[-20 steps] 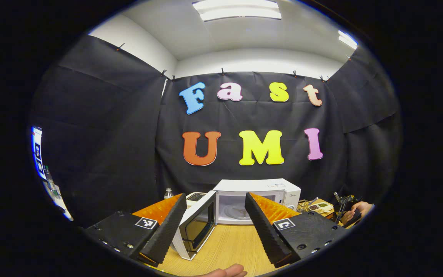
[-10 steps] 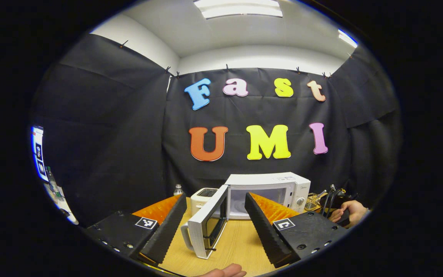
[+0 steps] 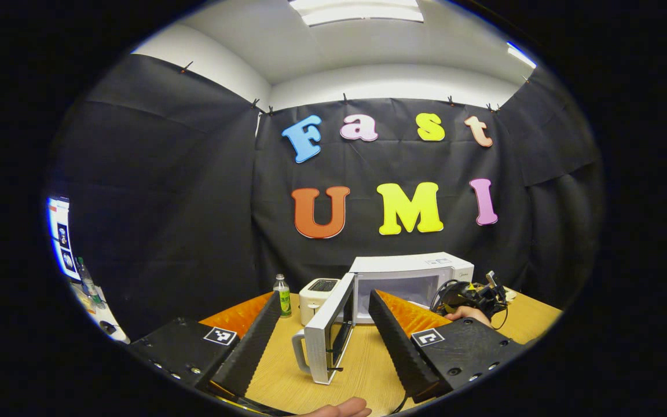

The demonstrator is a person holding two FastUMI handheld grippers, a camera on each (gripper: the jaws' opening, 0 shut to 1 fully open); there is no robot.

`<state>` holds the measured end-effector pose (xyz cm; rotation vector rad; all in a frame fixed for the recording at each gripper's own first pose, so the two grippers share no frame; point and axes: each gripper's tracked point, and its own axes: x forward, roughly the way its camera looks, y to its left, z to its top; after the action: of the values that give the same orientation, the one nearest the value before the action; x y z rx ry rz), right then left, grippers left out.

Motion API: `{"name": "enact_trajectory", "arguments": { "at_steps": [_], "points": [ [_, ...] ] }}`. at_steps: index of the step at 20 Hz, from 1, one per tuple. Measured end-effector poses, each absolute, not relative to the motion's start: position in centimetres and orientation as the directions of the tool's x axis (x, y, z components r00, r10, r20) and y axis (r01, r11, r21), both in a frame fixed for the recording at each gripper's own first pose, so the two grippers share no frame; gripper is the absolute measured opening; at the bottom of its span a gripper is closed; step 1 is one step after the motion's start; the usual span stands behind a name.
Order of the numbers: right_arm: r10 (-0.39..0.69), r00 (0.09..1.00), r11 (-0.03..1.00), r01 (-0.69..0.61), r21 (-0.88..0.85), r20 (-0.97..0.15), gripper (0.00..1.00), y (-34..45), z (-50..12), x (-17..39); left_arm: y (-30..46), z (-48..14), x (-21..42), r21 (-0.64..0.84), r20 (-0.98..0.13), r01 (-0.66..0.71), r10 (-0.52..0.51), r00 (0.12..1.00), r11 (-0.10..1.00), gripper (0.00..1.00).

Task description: Open the microwave oven with the left hand, put the food in, and close the microwave oven.

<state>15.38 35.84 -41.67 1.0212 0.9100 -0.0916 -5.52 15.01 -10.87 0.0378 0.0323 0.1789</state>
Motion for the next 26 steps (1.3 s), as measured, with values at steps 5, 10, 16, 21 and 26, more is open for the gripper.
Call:
{"name": "enact_trajectory", "arguments": {
  "at_steps": [5,10,16,21,26],
  "points": [
    [0.222,0.685,0.523,0.517,0.678,-0.694,0.0,38.6,-43.3,19.8,14.7,-11.7,-6.0,0.088,-0.057,-0.154,0.159,0.986,0.984,0.93],
    [0.116,0.709,0.48,0.573,0.664,-0.696,0.05,40.2,-44.2,23.4,13.7,-13.4,-5.6,0.121,-0.1,-0.104,0.117,0.988,0.987,0.95],
    [0.083,0.709,0.514,0.571,0.64,-0.7,0.0,42.3,-45.2,28.1,14.9,-14.3,-5.3,0.099,-0.125,-0.121,0.133,0.983,0.988,0.96],
    [0.067,0.693,0.535,0.582,0.612,-0.718,0.0,42.8,-47.0,30.1,15.7,-14.4,-5.3,0.101,-0.121,-0.139,0.151,0.981,0.985,0.97],
    [0.099,0.707,0.569,0.538,0.623,-0.701,0.08,42.6,-47.1,30.8,16.3,-15.6,-5.3,0.074,-0.158,-0.143,0.153,0.976,0.987,0.96]
  ]
}}
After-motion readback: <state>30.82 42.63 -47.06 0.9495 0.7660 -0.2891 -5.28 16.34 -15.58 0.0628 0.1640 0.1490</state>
